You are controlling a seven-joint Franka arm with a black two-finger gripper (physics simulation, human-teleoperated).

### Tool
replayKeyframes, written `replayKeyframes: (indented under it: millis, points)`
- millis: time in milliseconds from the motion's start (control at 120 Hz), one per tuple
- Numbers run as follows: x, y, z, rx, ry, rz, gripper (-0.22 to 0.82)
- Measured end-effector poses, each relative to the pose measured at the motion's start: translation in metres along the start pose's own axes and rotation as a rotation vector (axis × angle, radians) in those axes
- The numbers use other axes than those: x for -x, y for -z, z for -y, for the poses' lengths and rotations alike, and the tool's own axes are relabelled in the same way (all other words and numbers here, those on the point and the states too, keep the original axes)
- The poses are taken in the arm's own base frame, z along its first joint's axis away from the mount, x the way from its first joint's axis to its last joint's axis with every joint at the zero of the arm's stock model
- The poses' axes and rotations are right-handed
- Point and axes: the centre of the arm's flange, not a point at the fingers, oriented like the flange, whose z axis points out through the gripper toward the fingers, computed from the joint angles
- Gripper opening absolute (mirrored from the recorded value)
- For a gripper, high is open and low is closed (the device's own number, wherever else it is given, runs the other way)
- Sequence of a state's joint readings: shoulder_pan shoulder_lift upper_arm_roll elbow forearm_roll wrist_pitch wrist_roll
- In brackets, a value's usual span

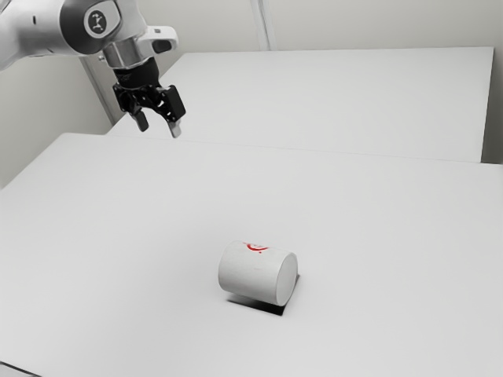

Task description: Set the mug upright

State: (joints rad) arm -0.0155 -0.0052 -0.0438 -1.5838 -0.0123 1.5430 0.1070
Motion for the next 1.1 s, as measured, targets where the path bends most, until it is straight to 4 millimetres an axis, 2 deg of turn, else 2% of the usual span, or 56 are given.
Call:
replayKeyframes:
  millis: [133,242,567,833,1100]
  points:
    - [0.001,0.0,-0.001,0.001,-0.005,-0.001,0.58]
    - [0.008,0.002,-0.003,0.002,-0.008,-0.002,0.58]
    - [0.039,-0.021,-0.005,0.07,0.007,0.005,0.58]
    - [0.051,-0.065,-0.009,0.191,0.037,0.011,0.58]
    - [0.059,-0.117,-0.008,0.321,0.079,0.009,0.58]
